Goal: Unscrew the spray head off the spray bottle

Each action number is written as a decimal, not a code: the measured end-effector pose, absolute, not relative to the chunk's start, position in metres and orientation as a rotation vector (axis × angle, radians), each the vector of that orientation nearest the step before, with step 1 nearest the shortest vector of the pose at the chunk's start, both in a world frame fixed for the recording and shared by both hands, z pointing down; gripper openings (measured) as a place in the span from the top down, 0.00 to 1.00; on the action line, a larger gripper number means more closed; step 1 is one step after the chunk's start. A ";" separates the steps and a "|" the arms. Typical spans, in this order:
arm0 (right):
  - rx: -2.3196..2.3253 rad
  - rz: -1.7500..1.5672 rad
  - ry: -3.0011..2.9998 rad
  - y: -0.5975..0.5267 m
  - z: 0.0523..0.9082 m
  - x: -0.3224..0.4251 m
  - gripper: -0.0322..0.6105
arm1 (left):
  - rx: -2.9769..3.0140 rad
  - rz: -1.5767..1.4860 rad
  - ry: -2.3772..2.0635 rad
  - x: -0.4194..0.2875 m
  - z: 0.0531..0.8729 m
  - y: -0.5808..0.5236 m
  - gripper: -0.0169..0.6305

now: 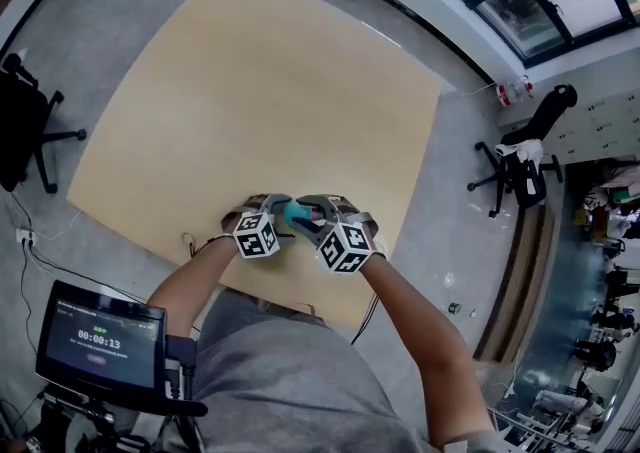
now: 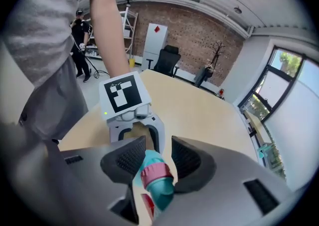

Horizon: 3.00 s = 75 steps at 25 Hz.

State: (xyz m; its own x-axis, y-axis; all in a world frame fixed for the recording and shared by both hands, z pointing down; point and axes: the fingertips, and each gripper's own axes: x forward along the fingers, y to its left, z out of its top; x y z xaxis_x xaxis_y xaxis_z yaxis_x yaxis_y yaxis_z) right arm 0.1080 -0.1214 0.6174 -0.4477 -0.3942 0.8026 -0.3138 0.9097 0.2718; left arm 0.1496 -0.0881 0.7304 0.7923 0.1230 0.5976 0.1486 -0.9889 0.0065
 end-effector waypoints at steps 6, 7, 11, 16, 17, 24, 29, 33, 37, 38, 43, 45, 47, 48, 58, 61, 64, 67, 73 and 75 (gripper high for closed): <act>0.510 -0.125 -2.046 -0.128 0.616 0.107 0.69 | -2.975 -0.959 -0.156 0.151 0.727 -0.092 0.32; 0.510 -0.125 -2.042 -0.128 0.615 0.110 0.69 | -2.973 -0.952 -0.159 0.151 0.725 -0.092 0.32; 0.528 -0.095 -2.075 -0.129 0.608 0.120 0.69 | -2.978 -0.894 -0.150 0.153 0.713 -0.097 0.32; 0.561 -0.099 -2.102 -0.138 0.602 0.128 0.69 | -2.976 -0.844 -0.124 0.148 0.704 -0.109 0.32; 0.567 -0.101 -2.105 -0.140 0.601 0.129 0.69 | -2.976 -0.840 -0.117 0.146 0.703 -0.111 0.32; 0.606 -0.156 -2.152 -0.149 0.580 0.125 0.69 | -2.984 -0.759 -0.059 0.134 0.685 -0.125 0.32; 0.791 -0.181 -2.240 -0.158 0.530 0.127 0.69 | -3.013 -0.550 0.055 0.124 0.624 -0.140 0.32; 1.063 -0.116 -2.338 -0.170 0.467 0.137 0.69 | -3.019 -0.333 0.185 0.112 0.550 -0.156 0.34; 1.322 -0.145 -2.479 -0.136 0.388 0.138 0.86 | -2.953 -0.110 0.337 0.087 0.451 -0.135 0.48; 1.381 -0.142 -2.512 -0.116 0.368 0.141 0.92 | -2.932 -0.064 0.386 0.083 0.426 -0.121 0.56; 1.536 -0.043 -2.661 0.003 0.304 0.171 0.94 | -2.851 0.112 0.582 0.080 0.331 -0.025 0.97; 1.550 -0.082 -2.697 0.045 0.288 0.180 0.94 | -2.857 0.163 0.618 0.083 0.305 0.010 0.97; 1.553 -0.131 -2.710 0.088 0.274 0.184 0.94 | -2.860 0.203 0.651 0.086 0.283 0.047 0.97; 1.553 -0.130 -2.714 0.110 0.270 0.186 0.94 | -2.860 0.217 0.669 0.086 0.275 0.067 0.97; 1.647 0.003 -2.596 0.291 0.284 0.234 0.94 | -2.853 0.080 0.822 0.078 0.288 0.239 0.97; 1.643 0.033 -2.599 0.323 0.285 0.234 0.94 | -2.839 0.059 0.863 0.064 0.284 0.271 0.97; 1.635 0.043 -2.597 0.338 0.289 0.231 0.94 | -2.829 0.051 0.898 0.050 0.284 0.285 0.97; 1.632 0.048 -2.591 0.345 0.291 0.226 0.94 | -2.832 0.046 0.920 0.037 0.287 0.293 0.97; 1.639 0.083 -2.585 0.350 0.291 0.205 0.94 | -2.861 0.020 0.936 0.011 0.292 0.297 0.97; 1.633 0.080 -2.579 0.352 0.291 0.197 0.94 | -2.866 0.021 0.937 0.003 0.293 0.299 0.97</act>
State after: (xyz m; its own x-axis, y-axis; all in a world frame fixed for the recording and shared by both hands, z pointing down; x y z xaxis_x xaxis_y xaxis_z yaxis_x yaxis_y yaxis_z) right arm 0.1971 0.3516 0.2915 -0.4256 -0.8991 0.1020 -0.9037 0.4281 0.0029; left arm 0.0029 0.2988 0.2931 0.8076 -0.5874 -0.0525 -0.5892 -0.7997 -0.1150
